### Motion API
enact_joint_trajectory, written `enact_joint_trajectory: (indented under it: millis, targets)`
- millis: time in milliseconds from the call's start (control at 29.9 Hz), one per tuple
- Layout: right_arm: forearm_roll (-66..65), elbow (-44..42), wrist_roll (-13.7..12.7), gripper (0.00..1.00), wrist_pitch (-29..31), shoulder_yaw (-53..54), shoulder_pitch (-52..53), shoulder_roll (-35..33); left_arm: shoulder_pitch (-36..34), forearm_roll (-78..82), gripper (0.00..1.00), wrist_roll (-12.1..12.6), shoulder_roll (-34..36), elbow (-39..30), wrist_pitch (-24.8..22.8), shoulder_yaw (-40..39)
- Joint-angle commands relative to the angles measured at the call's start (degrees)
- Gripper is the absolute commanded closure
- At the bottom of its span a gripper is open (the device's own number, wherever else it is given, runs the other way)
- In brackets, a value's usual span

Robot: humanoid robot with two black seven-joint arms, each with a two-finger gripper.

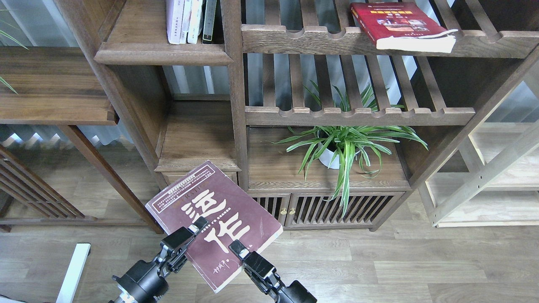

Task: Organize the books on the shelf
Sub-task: 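Hold the maroon book with both grippers and rotate it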

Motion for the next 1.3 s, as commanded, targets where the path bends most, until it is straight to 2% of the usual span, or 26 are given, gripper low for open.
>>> enact_joint_trajectory:
  millis: [0, 635, 668, 768, 835, 936, 1103, 1270]
  targets:
    - [0.01, 0.01, -0.01, 0.96, 0.00, -3.90, 0.01, -0.07, 0.28, 0.01, 0.94, 0.05, -0.24, 0.00, 0.00, -0.23]
    - [0.10, -1.31, -0.01, 0.93, 0.00, -2.94, 0.10, -0.07, 0.37, 0.01, 0.97, 0.23, 3.44, -0.71, 0.00, -0.49]
    - [0.01, -1.39, -0.01, 0.89, 0.00, -2.85, 0.10, -0.07, 0.37, 0.01, 0.97, 0.23, 3.62, -0.71, 0.00, -0.49]
    - [-0.08, -2.01, -0.01, 0.60, 0.00, -2.67, 0.54, -0.07, 0.37, 0.01, 0.97, 0.23, 3.71, -0.71, 0.00, -0.49]
    - [-0.08, -2.27, -0.10, 0.55, 0.00, -2.50, 0.54, -0.07, 0.37, 0.01, 0.97, 0.23, 3.71, -0.71, 0.00, -0.49]
    - [-0.43, -2.45, -0.10, 0.30, 0.00, -2.41, 0.54, -0.07, 0.45, 0.01, 0.97, 0.23, 3.71, -0.71, 0.00, -0.49]
    - [-1.13, -3.94, -0.10, 0.04, 0.00, -1.71, 0.71, -0.07, 0.45, -0.08, 0.97, 0.14, 4.76, -0.79, 0.00, -1.11]
    - [-0.70, -8.58, 0.08, 0.01, 0.00, 2.41, 0.71, -0.07, 0.54, -0.17, 0.97, -0.21, 4.77, -0.71, 0.00, -2.77]
